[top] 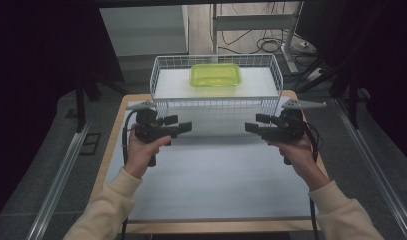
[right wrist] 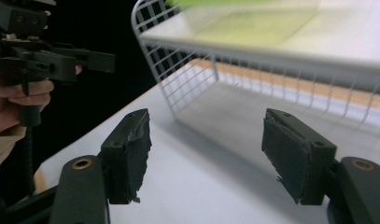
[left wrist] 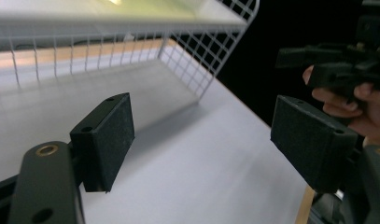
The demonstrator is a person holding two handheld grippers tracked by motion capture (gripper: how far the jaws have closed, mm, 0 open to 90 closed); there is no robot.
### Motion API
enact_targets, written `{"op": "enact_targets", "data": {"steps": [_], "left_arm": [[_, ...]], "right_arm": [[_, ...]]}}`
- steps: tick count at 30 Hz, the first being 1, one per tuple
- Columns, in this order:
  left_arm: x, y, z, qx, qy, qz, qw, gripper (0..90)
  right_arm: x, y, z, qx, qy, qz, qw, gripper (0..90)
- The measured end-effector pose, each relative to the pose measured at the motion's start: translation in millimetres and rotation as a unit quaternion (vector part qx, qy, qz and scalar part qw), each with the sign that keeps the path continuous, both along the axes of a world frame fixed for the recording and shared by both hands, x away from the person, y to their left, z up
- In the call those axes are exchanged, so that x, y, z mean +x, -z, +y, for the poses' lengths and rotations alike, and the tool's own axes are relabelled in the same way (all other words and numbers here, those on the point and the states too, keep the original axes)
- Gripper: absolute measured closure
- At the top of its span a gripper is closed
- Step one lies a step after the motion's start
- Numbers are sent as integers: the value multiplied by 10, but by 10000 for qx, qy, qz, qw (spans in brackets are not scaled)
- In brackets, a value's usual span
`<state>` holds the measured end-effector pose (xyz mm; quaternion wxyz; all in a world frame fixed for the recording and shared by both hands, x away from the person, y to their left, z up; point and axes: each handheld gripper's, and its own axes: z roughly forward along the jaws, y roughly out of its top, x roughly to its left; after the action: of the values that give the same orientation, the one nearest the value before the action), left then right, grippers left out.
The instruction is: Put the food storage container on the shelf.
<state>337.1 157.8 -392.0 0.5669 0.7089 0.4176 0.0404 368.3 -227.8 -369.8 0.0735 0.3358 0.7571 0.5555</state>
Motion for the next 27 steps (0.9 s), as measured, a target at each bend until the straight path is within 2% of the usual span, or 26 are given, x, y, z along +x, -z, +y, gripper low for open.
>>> {"op": "enact_targets", "data": {"steps": [1, 2, 4, 9, 13, 14, 18, 24, 27], "left_arm": [[0, 0, 0, 0, 0, 0, 10000, 213], [-115, 104, -33, 80, 68, -24, 9999, 212], [-223, 210, -57, 158, 114, -66, 9998, 213], [-441, 468, -64, 257, 220, -27, 9994, 213], [-587, 682, -67, 266, 262, 116, 9992, 213], [-587, 682, -67, 266, 262, 116, 9992, 213], [-632, 780, -87, 324, 316, 226, 9987, 213], [-629, 777, -77, 297, 296, 190, 9989, 214], [-630, 800, -56, 266, 261, 241, 9990, 213]], "right_arm": [[-52, 41, -8, -1, -41, 5, 10000, 320], [-103, 85, -19, -11, -82, -7, 10000, 319], [-212, 179, -41, -41, -151, -60, 9999, 315], [-481, 443, -89, -242, -250, -189, 9992, 301], [-611, 663, -127, -323, -310, -56, 9990, 300], [-611, 663, -127, -323, -310, -56, 9990, 300], [-647, 854, -169, -332, -294, 183, 9988, 298], [-654, 854, -192, -325, -243, 112, 9991, 294], [-665, 899, -210, -383, -229, 67, 9990, 287]]}}
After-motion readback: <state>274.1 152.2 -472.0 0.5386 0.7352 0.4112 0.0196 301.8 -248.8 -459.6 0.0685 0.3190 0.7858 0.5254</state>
